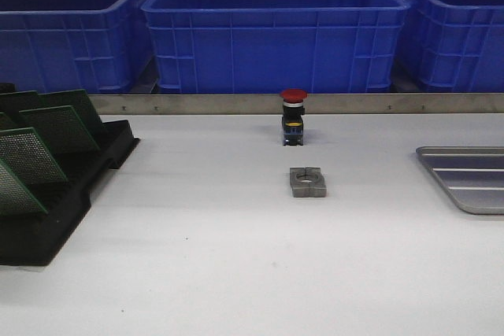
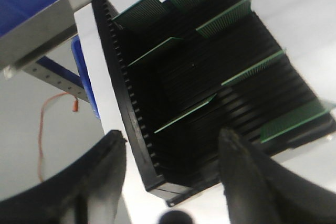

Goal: Place circuit board on tray

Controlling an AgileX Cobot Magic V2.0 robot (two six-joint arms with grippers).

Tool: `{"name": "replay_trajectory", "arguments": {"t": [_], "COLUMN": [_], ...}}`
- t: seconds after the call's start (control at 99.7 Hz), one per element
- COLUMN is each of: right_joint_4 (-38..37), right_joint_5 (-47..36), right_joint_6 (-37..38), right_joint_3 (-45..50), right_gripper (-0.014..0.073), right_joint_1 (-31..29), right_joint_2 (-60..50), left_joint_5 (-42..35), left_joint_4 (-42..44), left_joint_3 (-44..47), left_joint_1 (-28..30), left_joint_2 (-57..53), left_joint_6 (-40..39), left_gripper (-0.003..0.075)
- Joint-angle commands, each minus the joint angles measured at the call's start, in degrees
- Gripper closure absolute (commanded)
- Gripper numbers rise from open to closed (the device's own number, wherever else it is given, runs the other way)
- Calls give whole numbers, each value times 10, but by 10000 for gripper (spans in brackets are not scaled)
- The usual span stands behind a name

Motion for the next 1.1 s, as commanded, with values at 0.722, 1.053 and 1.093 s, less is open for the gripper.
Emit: {"name": "replay_trajectory", "arguments": {"t": [0.722, 1.053, 1.093], "right_joint_4": [-7, -7, -7], "right_joint_5": [-47, -47, -47], "right_joint_6": [-2, -2, -2], "right_joint_3": [-7, -7, -7], "right_gripper": [655, 655, 655], "right_joint_1": [-4, -4, -4], "right_joint_2": [-13, -13, -13], "left_joint_5": [-89, -78, -77], "left_joint_4": [-72, -77, -77], "left_joint_3": [-63, -79, -79], "left_joint_1": [-3, -3, -3], "left_joint_2": [255, 292, 292], "left_joint_6": [434, 434, 434], "left_gripper": [332, 538, 610]}}
